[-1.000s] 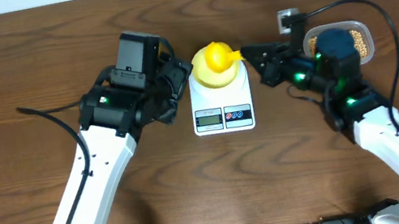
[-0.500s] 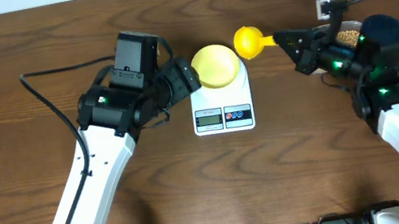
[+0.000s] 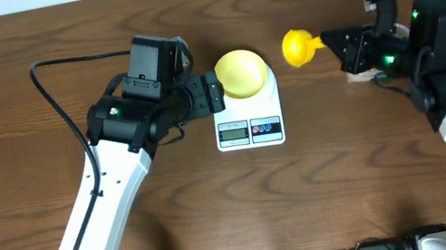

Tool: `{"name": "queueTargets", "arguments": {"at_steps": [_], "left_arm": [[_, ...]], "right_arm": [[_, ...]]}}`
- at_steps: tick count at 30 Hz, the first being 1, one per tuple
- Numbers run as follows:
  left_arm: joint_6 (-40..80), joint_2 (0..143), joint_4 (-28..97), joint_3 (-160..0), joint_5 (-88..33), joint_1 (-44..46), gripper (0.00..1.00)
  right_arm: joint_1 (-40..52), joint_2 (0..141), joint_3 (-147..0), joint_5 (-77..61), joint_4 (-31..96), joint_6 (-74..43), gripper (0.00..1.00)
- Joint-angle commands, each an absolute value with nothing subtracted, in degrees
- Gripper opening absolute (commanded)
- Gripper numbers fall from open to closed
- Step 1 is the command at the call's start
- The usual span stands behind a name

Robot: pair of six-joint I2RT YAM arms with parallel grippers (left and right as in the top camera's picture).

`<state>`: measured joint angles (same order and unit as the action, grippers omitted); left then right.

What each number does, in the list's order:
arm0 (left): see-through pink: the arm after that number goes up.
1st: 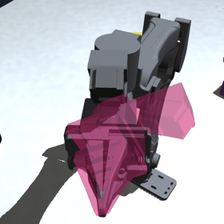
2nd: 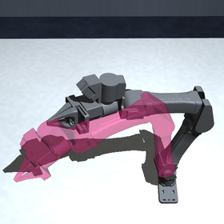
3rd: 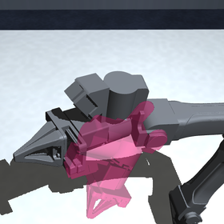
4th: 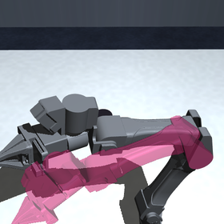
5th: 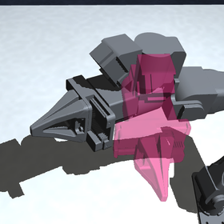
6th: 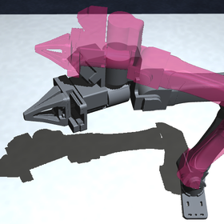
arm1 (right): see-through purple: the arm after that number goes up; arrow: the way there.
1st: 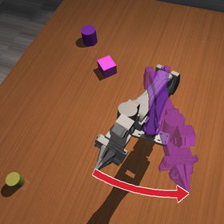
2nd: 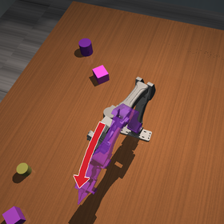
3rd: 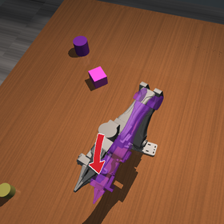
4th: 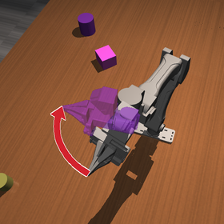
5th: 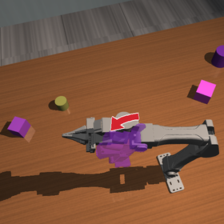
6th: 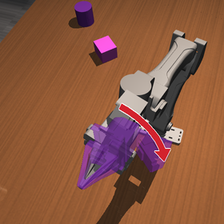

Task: Scoop item into bowl and weigh 50g on scale
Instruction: 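Carry the scoop with the right gripper to the chickpea tub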

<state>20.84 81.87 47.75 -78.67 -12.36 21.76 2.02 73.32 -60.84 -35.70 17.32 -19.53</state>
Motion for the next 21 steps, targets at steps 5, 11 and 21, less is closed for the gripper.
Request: {"name": "queueTargets", "arguments": {"at_steps": [5,11,21], "left_arm": [[19.5,81.3,47.9,-79.6,-12.4,21.5,0.89],[19.5,81.3,47.9,-79.6,-12.4,21.5,0.89],[19.5,81.3,47.9,-79.6,-12.4,21.5,0.89]], "right_arm": [[2.0,72.2,-66.0,-32.7,24.8,-15.7,0.01],[2.0,71.8,-66.7,-32.7,29.7,-14.5,0.01],[3.1,71.8,-66.7,-32.4,29.8,-14.5,0.01]]}}
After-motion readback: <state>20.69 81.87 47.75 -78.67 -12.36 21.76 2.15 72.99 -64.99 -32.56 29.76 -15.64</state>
